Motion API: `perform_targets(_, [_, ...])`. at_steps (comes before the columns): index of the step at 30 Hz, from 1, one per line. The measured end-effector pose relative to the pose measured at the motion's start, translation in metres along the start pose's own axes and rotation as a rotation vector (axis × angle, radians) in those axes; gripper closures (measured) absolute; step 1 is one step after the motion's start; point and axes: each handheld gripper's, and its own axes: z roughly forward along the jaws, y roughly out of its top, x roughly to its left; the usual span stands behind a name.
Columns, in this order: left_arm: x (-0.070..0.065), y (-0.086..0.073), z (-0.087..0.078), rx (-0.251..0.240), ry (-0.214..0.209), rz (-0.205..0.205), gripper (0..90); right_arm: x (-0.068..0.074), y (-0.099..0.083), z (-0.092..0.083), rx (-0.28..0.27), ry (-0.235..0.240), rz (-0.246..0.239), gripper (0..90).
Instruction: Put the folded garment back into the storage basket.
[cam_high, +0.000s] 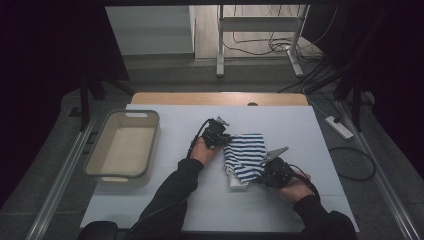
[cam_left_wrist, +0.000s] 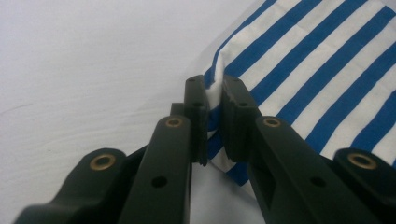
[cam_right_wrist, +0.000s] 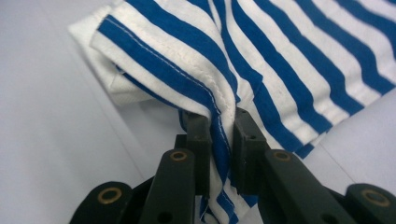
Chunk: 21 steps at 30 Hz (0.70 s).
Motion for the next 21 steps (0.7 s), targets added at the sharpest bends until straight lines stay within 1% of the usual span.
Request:
perform_targets(2, [-0.001,0.0,0.0,-0.006,0.012,0.014,82.0,0.001,0.001,-0.002,-0.024,0.012,-0.002,79.8])
perform_targets(3, [-0.001,0.0,0.0,-0.006,0.012,0.014,82.0,0.001,0.001,-0.004,-0.04,0.02,0.001,79.9])
perform_targets(4, [-0.003,0.001,-0.001,-0.018,0.026,0.028,82.1,0.002,0.002,-0.005,-0.054,0.027,0.008,80.1])
perform_targets(5, [-0.003,0.001,-0.002,-0.023,0.03,0.033,82.2,0.002,0.002,-0.007,-0.069,0.035,0.01,80.2])
perform_targets(6, [-0.003,0.001,-0.002,-0.023,0.03,0.033,82.2,0.002,0.002,-0.007,-0.069,0.035,0.01,80.2])
perform_targets(7, [-0.004,0.002,-0.004,-0.033,0.038,0.043,82.2,0.003,0.003,-0.01,-0.094,0.048,0.024,80.3])
perform_targets(10, [-0.005,0.004,-0.008,-0.047,0.041,0.051,82.3,0.004,0.005,-0.014,-0.121,0.059,0.03,80.4])
perform_targets(11, [-0.005,0.004,-0.008,-0.047,0.041,0.051,82.3,0.004,0.005,-0.014,-0.121,0.059,0.03,80.4])
perform_targets(12, [-0.005,0.006,-0.011,-0.048,0.043,0.06,82.3,0.005,0.005,-0.015,-0.13,0.063,0.033,80.4])
perform_targets(13, [-0.005,0.007,-0.014,-0.058,0.047,0.063,82.3,0.007,0.007,-0.019,-0.153,0.068,0.035,80.5])
perform_targets(15, [-0.004,0.008,-0.018,-0.068,0.045,0.064,82.3,0.009,0.009,-0.021,-0.167,0.07,0.037,80.5])
perform_targets(21, [-0.004,0.011,-0.027,-0.077,0.043,0.075,82.3,0.014,0.014,-0.028,-0.209,0.079,0.031,80.6])
